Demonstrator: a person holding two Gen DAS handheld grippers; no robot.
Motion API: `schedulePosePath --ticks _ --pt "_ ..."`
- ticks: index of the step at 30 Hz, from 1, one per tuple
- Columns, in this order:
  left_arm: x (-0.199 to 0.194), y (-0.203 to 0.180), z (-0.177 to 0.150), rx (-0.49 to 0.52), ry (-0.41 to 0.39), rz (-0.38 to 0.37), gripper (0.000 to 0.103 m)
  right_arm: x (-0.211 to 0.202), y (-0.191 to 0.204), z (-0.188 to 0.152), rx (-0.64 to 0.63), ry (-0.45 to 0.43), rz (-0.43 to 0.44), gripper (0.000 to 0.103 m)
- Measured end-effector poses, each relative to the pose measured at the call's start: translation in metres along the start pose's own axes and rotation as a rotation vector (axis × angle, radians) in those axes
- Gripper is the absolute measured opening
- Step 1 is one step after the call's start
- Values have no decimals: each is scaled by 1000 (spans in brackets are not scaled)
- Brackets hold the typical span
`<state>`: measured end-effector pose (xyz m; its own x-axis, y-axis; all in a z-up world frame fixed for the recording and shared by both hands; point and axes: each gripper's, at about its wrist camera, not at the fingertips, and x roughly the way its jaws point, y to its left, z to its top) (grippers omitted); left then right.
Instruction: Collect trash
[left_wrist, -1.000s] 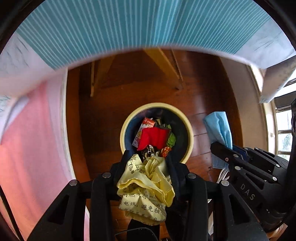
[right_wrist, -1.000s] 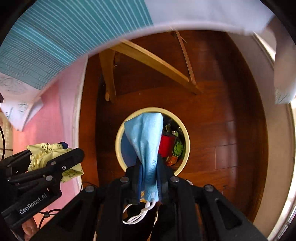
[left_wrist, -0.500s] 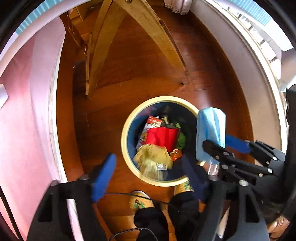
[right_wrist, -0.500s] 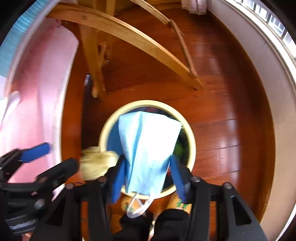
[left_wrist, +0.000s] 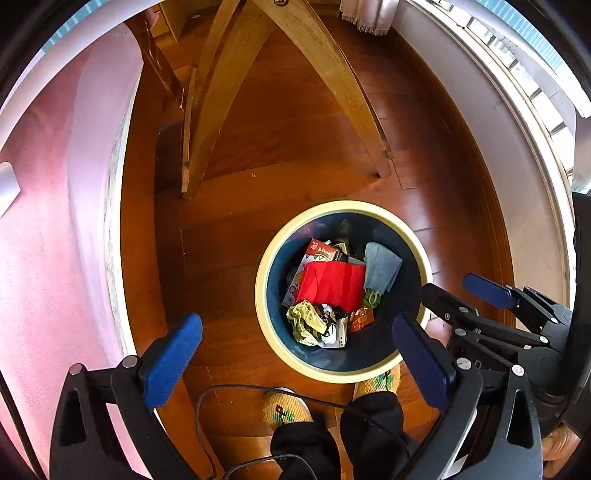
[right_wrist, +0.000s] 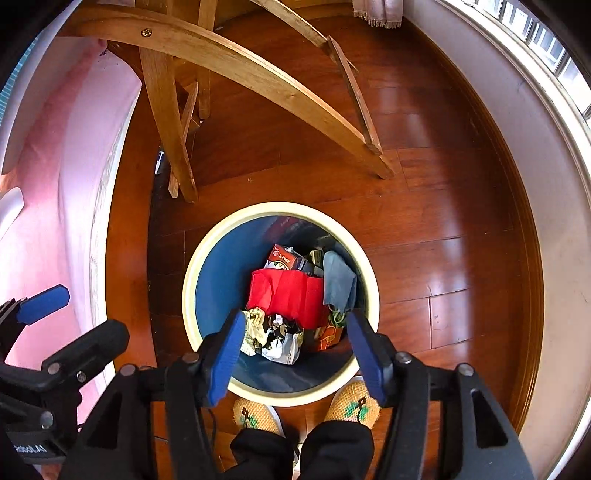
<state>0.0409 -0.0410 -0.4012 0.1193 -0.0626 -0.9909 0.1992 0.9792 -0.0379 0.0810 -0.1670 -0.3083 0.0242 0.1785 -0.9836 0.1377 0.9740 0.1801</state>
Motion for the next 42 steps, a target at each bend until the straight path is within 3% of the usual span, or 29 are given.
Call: schedulePosePath --ticks 11,19,25,35,42 --pt "-13 6 2 -26 -21 12 102 -12 1 5 11 -8 4 59" --pt "-51 5 7 -32 -52 26 102 -52 7 11 35 -22 12 59" --pt "-110 9 11 -53 -82 26 102 -117 21 18 20 -50 24 59" --pt "-244 14 18 -98 -214 17 102 -240 49 29 -27 -148 52 59" --pt "-321 10 19 -96 -294 52 102 -306 62 33 -49 -185 49 59"
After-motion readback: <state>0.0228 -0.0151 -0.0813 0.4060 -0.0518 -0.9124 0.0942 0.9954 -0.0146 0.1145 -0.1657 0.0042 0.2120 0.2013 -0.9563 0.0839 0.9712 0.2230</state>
